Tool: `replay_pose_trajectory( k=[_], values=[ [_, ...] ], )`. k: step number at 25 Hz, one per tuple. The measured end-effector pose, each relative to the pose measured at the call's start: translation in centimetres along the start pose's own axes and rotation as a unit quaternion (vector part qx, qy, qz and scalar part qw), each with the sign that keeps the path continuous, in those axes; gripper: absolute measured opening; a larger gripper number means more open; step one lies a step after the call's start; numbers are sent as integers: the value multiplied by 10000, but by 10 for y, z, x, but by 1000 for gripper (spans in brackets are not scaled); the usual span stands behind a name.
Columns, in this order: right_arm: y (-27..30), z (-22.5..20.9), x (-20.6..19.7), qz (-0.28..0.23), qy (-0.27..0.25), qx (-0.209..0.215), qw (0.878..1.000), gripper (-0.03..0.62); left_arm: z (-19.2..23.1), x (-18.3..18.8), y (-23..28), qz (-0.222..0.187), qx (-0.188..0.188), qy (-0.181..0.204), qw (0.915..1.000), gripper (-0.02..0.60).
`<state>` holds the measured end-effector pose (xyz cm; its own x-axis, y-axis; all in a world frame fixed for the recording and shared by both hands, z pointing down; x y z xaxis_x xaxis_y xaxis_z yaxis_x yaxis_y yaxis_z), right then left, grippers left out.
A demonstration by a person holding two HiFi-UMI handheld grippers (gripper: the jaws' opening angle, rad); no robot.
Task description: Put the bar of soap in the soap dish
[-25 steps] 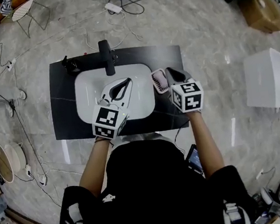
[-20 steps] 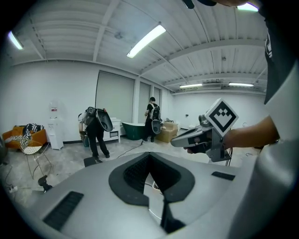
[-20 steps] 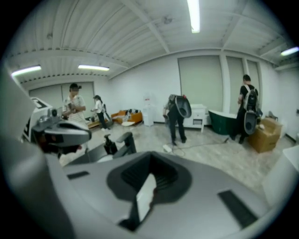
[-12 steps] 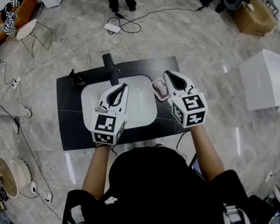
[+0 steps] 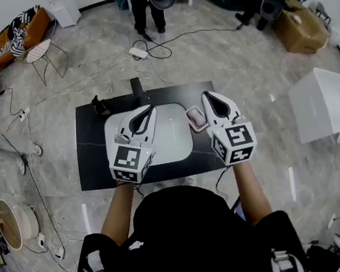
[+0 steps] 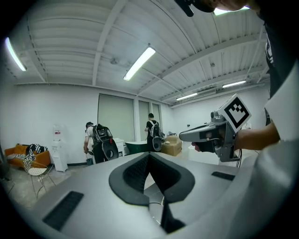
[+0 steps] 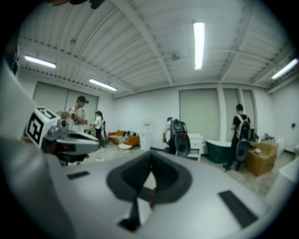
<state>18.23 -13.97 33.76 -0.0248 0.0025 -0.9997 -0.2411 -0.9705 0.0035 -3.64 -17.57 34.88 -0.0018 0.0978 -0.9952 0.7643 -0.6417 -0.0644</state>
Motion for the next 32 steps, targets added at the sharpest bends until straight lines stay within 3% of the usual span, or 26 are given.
replay_pose_trajectory(
  k=[10,32],
  values=[
    [-15,12,39,-541,-150,-30,9984,35,7,52,-17,-529,126,495,9973,21],
    [-22,18,42,-578,-390,-155,9974,35,10,56,-24,-608,289,568,9961,21]
  ],
)
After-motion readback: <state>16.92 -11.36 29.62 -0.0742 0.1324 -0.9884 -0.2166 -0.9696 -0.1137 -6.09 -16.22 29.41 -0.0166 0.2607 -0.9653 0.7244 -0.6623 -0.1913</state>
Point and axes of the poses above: the fingertips, and each gripper's own axes: y forward along the fingers, z to its left, x out of its top, the point moved 8 cm from there along -y, backward along the fingers, and after that the axes turned 11 degrees about -z, right-handed, at the moved point
